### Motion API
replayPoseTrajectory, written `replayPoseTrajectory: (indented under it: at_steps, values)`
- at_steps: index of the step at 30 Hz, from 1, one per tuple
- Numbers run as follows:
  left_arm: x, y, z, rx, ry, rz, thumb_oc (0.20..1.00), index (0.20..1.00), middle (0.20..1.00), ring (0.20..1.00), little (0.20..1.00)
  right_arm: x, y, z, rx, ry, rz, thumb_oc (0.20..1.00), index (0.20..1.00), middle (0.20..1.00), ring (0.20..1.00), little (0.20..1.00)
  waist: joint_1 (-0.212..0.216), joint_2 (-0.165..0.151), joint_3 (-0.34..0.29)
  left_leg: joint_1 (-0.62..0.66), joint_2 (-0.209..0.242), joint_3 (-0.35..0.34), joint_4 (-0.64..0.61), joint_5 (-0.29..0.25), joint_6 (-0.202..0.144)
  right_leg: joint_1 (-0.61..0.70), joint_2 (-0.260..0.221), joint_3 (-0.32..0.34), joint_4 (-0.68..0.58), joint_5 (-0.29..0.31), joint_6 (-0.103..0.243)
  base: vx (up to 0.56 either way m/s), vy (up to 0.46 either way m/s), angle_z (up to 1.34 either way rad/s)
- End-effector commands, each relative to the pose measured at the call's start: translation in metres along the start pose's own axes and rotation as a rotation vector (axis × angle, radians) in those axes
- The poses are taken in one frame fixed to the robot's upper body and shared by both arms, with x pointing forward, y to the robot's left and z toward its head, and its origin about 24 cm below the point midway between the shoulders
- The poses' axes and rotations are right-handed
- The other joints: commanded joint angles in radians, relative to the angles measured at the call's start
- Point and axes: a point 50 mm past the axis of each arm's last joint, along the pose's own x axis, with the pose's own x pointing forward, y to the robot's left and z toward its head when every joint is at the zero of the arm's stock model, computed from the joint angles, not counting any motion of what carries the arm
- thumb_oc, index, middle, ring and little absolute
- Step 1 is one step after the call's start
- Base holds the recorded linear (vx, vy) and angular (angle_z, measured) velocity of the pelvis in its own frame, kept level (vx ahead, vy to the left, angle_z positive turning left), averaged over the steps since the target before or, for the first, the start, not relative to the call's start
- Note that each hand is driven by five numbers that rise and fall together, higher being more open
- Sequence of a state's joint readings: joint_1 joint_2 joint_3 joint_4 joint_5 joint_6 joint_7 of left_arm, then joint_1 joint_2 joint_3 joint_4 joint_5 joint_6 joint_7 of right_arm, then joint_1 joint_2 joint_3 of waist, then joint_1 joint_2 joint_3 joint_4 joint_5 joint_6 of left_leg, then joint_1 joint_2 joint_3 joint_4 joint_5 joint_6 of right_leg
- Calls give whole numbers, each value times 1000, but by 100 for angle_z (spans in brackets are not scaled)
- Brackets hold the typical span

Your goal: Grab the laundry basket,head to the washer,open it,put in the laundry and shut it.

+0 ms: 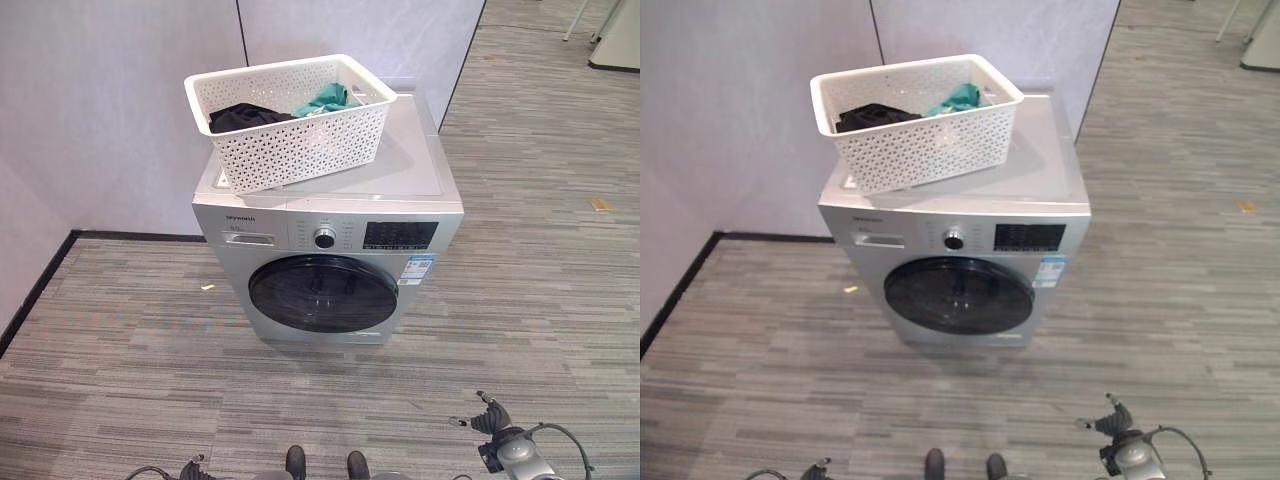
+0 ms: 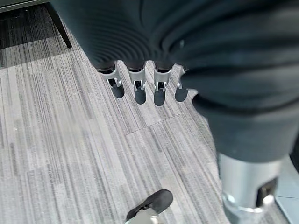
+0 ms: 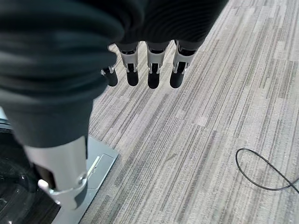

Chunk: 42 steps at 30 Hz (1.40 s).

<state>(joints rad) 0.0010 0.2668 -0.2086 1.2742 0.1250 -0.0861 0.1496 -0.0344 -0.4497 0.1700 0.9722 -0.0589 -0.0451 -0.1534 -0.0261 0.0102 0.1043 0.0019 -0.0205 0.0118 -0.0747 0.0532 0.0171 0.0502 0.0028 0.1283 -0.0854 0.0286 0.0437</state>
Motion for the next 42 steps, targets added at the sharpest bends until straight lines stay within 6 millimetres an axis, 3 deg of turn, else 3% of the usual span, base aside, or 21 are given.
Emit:
replayPoseTrajectory:
  at_steps: [1,3,4,5,7,10,12,13,15,17,18,19,21,22,23,24,27,30,31,36,42]
  values:
    - [3,16,4,-32,4,58,1000,1000,1000,1000,1000,2,-30,23,80,-132,-89,1000,1000,1000,1000,1000,5,-48,-42,-49,-1,-17,126,-111,-10,-70,-54,43,-2,32,113,-9,-9,-6]
    - [3,18,1,-51,15,65,1000,1000,1000,1000,1000,0,-39,24,83,-157,-92,1000,1000,1000,1000,1000,5,-53,-43,-50,1,-17,123,-107,-11,-70,-54,45,-2,33,112,6,-14,-9]
    - [2,22,-5,-65,34,68,1000,1000,1000,1000,1000,-3,-65,23,48,-179,-157,1000,1000,1000,1000,1000,1,-63,-48,-46,7,-17,107,-101,-13,-70,-52,42,-2,31,112,17,-18,-11]
    - [2,22,-5,-65,34,67,1000,1000,1000,1000,1000,-3,-65,23,48,-179,-157,1000,1000,1000,1000,1000,2,-63,-49,-46,7,-17,106,-100,-13,-70,-52,42,-2,31,112,29,-4,-7]
    - [1,25,-12,-78,52,65,1000,1000,1000,1000,1000,-14,-121,32,29,-243,-338,1000,1000,1000,1000,1000,-6,-76,-58,-39,9,-26,78,-92,-14,-72,-52,33,-2,32,114,10,6,-4]
    - [1,24,-15,-90,62,61,1000,1000,1000,1000,1000,-22,-148,42,0,-293,-429,1000,1000,1000,1000,1000,-5,-83,-64,-34,9,-34,63,-86,-14,-73,-54,25,-2,33,115,17,16,6]
    - [0,28,-18,-113,69,67,1000,1000,1000,1000,1000,-41,-192,65,-53,-390,-570,1000,1000,1000,1000,1000,0,-102,-71,-31,11,-44,41,-79,-10,-79,-55,20,-2,38,118,20,21,10]
    - [0,28,-17,-113,69,66,1000,1000,1000,1000,1000,-41,-192,65,-53,-389,-571,1000,1000,1000,1000,1000,1,-102,-71,-30,11,-44,40,-78,-10,-78,-55,20,-2,37,118,13,32,5]
    - [0,31,-20,-127,73,66,1000,1000,1000,1000,1000,-64,-234,98,-121,-502,-686,1000,1000,1000,1000,1000,12,-124,-74,-27,12,-48,17,-71,-8,-87,-55,16,-2,46,124,1,19,1]
    - [-1,32,-23,-128,85,68,1000,1000,1000,1000,1000,-80,-251,124,-169,-600,-743,1000,1000,1000,1000,1000,20,-141,-75,-25,14,-50,0,-64,-8,-95,-54,14,-2,52,127,-2,9,2]
    - [-1,33,-25,-130,90,67,1000,1000,1000,1000,1000,-91,-256,143,-216,-677,-756,1000,1000,1000,1000,1000,25,-151,-75,-27,15,-52,-4,-61,-9,-98,-54,13,-2,53,128,0,0,0]
    - [-1,33,-25,-131,90,67,1000,1000,1000,1000,1000,-91,-256,143,-216,-677,-755,1000,1000,1000,1000,1000,24,-151,-75,-28,15,-52,-4,-62,-9,-99,-54,13,-2,53,129,0,0,0]
    - [-1,34,-27,-130,98,68,1000,1000,1000,1000,1000,-123,-260,193,-307,-902,-766,1000,1000,1000,1000,1000,40,-178,-71,-43,17,-63,-10,-54,-12,-114,-58,-4,-2,58,132,0,0,0]
    - [-2,34,-27,-131,99,68,1000,1000,1000,1000,1000,-123,-260,193,-307,-902,-766,1000,1000,1000,1000,1000,39,-177,-71,-44,17,-64,-10,-54,-12,-114,-58,-4,-2,58,132,-35,27,5]
    - [-2,35,-28,-125,103,65,1000,1000,1000,1000,1000,-143,-259,221,-320,-1040,-765,1000,1000,1000,1000,1000,58,-194,-65,-52,17,-71,-11,-50,-15,-117,-61,-16,-2,61,134,-7,13,7]
    - [-2,35,-28,-126,103,66,1000,1000,1000,1000,1000,-143,-259,222,-320,-1042,-765,1000,1000,1000,1000,1000,55,-194,-66,-53,17,-72,-11,-50,-15,-119,-62,-17,-2,61,134,-6,31,16]
    - [-1,42,-28,-69,102,68,1000,1000,1000,1000,1000,-159,-256,277,-398,-1168,-732,1000,1000,1000,1000,1000,115,-223,-55,-77,12,-99,-11,-40,-19,-130,-69,-44,-2,67,138,-3,22,17]
    - [-2,46,-29,-65,108,77,1000,1000,1000,1000,1000,-164,-252,305,-469,-1191,-697,1000,1000,1000,1000,1000,129,-230,-50,-88,12,-101,-11,-37,-22,-139,-72,-52,-2,72,140,-14,13,21]
    - [-2,49,-30,-70,112,86,1000,1000,1000,1000,1000,-167,-251,326,-500,-1198,-682,1000,1000,1000,1000,1000,144,-237,-47,-94,10,-103,-10,-35,-23,-142,-74,-57,-2,75,140,-5,29,26]
    - [-1,57,-29,-68,120,111,1000,1000,1000,1000,1000,-170,-255,362,-635,-1109,-713,1000,1000,1000,1000,1000,170,-243,-31,-115,4,-118,-8,-27,-25,-151,-80,-75,-2,84,142,-2,11,22]
    - [0,62,-24,-112,116,125,1000,1000,1000,1000,1000,-161,-262,380,-772,-909,-722,1000,1000,1000,1000,1000,192,-251,-8,-140,-3,-135,-6,-17,-28,-164,-87,-96,-2,93,143,-3,4,11]
